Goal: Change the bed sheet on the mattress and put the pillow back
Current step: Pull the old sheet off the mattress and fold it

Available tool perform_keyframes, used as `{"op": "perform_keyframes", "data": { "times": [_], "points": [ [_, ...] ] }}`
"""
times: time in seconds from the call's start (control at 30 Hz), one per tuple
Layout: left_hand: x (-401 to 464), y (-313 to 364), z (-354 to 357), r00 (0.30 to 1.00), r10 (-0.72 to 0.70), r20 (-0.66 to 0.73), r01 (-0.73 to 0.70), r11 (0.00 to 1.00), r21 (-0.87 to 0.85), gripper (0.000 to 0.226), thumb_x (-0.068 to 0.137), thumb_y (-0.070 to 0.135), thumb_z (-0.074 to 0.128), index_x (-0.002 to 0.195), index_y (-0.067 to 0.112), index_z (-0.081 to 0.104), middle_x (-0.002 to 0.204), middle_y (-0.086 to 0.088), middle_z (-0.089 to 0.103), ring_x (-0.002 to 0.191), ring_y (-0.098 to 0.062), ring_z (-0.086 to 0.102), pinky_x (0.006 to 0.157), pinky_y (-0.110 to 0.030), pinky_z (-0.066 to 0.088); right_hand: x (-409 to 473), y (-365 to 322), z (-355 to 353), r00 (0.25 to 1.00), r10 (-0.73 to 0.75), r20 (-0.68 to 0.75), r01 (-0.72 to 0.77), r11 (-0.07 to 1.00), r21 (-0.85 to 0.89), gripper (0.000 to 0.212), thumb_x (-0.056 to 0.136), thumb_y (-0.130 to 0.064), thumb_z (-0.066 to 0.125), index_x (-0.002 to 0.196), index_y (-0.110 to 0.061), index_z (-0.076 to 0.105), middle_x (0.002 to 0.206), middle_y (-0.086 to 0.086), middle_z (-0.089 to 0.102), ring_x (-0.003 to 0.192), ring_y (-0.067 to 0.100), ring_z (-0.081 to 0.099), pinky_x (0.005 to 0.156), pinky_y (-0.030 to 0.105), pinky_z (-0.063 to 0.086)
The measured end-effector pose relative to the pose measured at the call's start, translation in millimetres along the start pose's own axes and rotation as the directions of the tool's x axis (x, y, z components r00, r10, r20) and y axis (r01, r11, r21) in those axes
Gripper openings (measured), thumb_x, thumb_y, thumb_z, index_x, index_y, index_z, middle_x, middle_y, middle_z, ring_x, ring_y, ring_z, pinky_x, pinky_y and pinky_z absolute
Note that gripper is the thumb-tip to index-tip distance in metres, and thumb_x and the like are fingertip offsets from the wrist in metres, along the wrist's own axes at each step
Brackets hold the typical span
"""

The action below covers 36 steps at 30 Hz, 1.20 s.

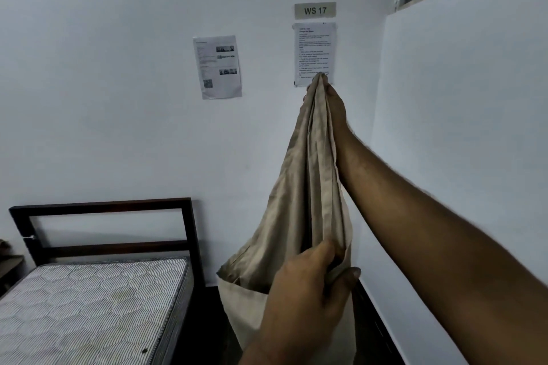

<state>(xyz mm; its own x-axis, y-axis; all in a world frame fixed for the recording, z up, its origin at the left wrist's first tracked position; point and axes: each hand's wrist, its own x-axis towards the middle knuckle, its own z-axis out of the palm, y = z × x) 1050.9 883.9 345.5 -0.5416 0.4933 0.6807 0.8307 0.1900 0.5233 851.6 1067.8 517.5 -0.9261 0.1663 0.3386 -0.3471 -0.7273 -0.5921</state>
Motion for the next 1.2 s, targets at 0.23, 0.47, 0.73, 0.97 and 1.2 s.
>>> {"op": "perform_keyframes", "data": {
  "times": [0.23,0.47,0.73,0.97,1.2],
  "points": [
    [-12,-26,-4,0.98,-0.125,0.155,0.148,0.978,-0.146,0.038,0.094,0.051,0.064,0.092,0.014,0.061,0.075,0.001,0.065,0.068,-0.021,0.066,0.061,-0.045,0.051,-5,-2,3,0.888,-0.35,-0.298,0.154,0.837,-0.525,0.023,0.1,-0.031,0.062,0.085,-0.016,0.071,0.074,-0.001,0.063,0.062,0.013,0.06,0.059,0.02,0.052],
    [-33,-89,-7,0.857,-0.461,0.23,0.512,0.719,-0.47,0.038,0.087,0.035,0.079,0.105,0.002,0.07,0.104,-0.019,0.075,0.098,-0.039,0.072,0.086,-0.057,0.058,22,0,-17,0.828,-0.331,-0.452,-0.134,0.667,-0.733,0.021,0.095,-0.025,0.069,0.101,-0.005,0.071,0.094,0.007,0.069,0.093,0.026,0.068,0.086,0.037,0.059],
    [-60,-118,-14,0.861,-0.442,0.253,0.509,0.754,-0.416,0.04,0.091,0.035,0.076,0.101,-0.004,0.07,0.1,-0.033,0.07,0.091,-0.046,0.071,0.079,-0.066,0.053,7,-19,-67,0.859,-0.243,-0.45,-0.387,0.267,-0.883,0.025,0.106,-0.017,0.047,0.124,-0.003,0.059,0.107,0.011,0.059,0.098,0.024,0.065,0.08,0.028,0.053],
    [-48,-69,30,0.912,-0.069,0.405,0.104,0.992,-0.065,0.016,0.097,0.027,0.062,0.104,0.016,0.052,0.082,-0.002,0.059,0.075,-0.017,0.061,0.065,-0.04,0.049,4,12,-79,0.968,-0.167,-0.186,-0.119,0.346,-0.93,0.023,0.11,-0.017,0.032,0.109,-0.006,0.053,0.104,0.015,0.063,0.077,0.012,0.062,0.077,0.026,0.055],
    [-82,-65,51,0.919,-0.003,0.395,-0.106,0.962,0.252,0.078,0.098,0.033,0.056,0.154,0.002,0.01,0.083,-0.014,0.063,0.073,-0.03,0.058,0.056,-0.034,0.036,7,3,-79,0.935,-0.352,-0.045,0.05,0.258,-0.965,0.007,0.104,-0.013,0.043,0.11,-0.016,0.046,0.118,0.008,0.061,0.108,0.021,0.064,0.096,0.034,0.054]
  ]
}}
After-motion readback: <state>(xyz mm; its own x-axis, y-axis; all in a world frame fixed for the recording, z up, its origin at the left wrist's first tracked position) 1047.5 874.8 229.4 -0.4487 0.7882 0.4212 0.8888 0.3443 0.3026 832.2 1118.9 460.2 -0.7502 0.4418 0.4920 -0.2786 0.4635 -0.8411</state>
